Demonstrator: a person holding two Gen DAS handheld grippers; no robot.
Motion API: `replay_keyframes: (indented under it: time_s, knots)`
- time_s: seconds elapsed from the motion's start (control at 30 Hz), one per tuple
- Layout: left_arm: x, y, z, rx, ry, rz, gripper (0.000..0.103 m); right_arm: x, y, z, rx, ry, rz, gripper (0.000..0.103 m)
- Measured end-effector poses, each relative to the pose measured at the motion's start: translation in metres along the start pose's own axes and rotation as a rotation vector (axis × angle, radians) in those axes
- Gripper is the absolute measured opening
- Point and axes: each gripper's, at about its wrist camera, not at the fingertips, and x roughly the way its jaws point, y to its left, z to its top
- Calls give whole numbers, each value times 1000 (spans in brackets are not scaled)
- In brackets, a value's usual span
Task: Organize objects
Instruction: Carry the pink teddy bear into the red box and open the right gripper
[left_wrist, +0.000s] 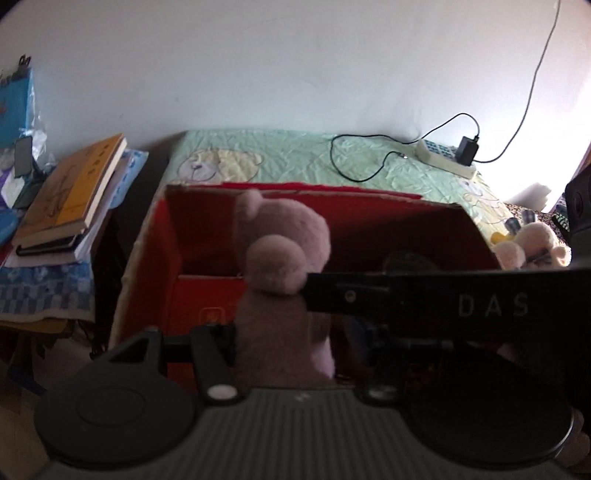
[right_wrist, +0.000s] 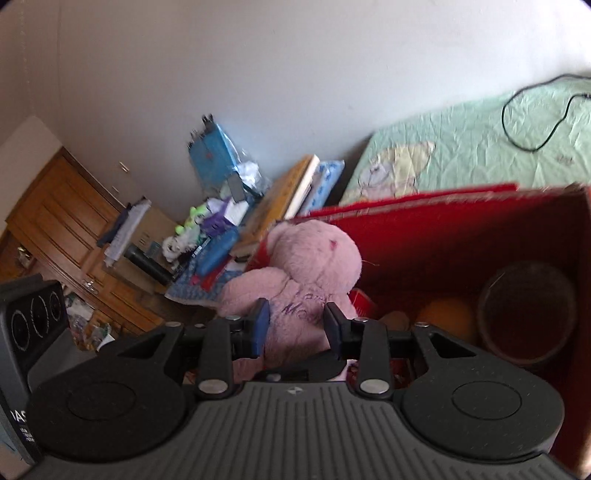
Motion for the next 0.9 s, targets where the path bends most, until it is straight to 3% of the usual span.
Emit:
replay_keyframes:
  time_s: [0.13, 0.43, 0.57, 0.6, 0.67, 0.73, 0.8, 0.9]
  knots:
    - [4, 18, -5, -21, 28, -1, 55, 26, 16, -7, -58, 37, -70, 30]
    - [-4, 10, -13, 72, 38, 65, 54, 41, 18, -3, 1, 69, -86, 31]
    - [-16, 5, -14, 129, -19, 142, 71, 47, 22, -5, -18, 79, -121, 35]
    - [-22, 6, -13, 126, -37, 143, 81, 50, 21, -5, -10, 88, -136, 35]
    - [-33, 13, -13, 94, -72, 107, 88, 54, 18, -6, 15, 108, -145, 33]
    - [-40, 17, -15, 73, -77, 85, 83, 50, 14, -5, 43, 97, -100, 33]
    - [-38, 18, -17, 75, -60, 89, 72, 46, 12, -4, 67, 97, -60, 33]
    - [-33, 19, -18, 69, -31, 84, 62, 39, 12, -5, 75, 90, -81, 33]
